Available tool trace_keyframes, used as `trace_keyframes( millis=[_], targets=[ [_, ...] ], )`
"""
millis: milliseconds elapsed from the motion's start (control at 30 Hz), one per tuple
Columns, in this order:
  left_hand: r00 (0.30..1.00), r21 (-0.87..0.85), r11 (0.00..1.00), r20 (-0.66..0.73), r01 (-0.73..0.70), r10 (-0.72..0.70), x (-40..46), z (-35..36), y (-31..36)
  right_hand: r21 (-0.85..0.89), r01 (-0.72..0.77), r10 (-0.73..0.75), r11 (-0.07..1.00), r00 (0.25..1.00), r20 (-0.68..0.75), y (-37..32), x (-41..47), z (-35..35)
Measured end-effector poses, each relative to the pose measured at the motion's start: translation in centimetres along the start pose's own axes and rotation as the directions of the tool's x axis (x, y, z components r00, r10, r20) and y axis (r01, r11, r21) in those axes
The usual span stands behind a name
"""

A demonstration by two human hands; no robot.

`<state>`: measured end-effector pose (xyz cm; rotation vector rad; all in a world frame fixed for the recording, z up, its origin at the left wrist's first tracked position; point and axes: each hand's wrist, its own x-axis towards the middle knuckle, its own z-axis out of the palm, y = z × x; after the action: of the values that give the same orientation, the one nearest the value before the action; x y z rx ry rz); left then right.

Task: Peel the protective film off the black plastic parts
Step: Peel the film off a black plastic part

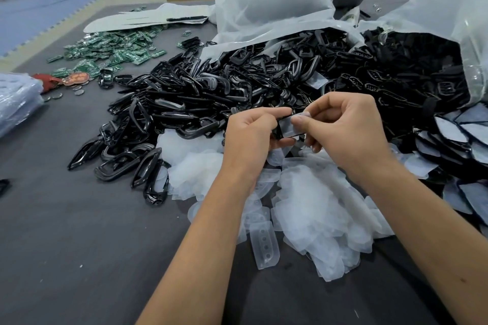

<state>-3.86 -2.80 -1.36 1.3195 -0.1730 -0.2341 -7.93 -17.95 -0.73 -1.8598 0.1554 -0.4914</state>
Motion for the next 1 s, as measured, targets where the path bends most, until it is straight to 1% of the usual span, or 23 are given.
trace_keyframes(
  millis=[133,333,500,600,667,1000],
  targets=[
    [1.000,0.024,1.000,0.002,-0.014,0.014,0.08,-0.02,-0.14,0.006,-0.019,0.019,1.000,1.000,-0.008,-0.03,-0.13,0.20],
    [0.998,0.126,0.990,-0.008,-0.066,0.068,0.11,-0.13,-0.57,0.000,0.001,-0.001,1.000,0.998,-0.068,0.03,-0.34,0.67],
    [0.999,0.089,0.995,0.021,-0.043,0.041,-0.09,0.21,-0.59,0.010,-0.013,0.014,1.000,0.996,-0.091,0.12,-0.50,0.93],
    [0.999,0.100,0.994,0.009,-0.046,0.046,-0.14,0.33,-0.59,-0.051,-0.023,0.016,0.998,0.990,-0.141,0.28,-0.38,0.95],
    [0.999,0.078,0.996,0.000,-0.035,0.035,-0.19,0.36,-0.52,-0.075,-0.036,0.024,0.997,0.988,-0.156,0.27,-0.34,0.91],
    [0.999,0.062,0.997,-0.009,-0.045,0.046,-0.30,0.40,-0.47,-0.011,-0.067,0.064,0.998,0.985,-0.160,-0.10,-0.46,0.94]
  ],
)
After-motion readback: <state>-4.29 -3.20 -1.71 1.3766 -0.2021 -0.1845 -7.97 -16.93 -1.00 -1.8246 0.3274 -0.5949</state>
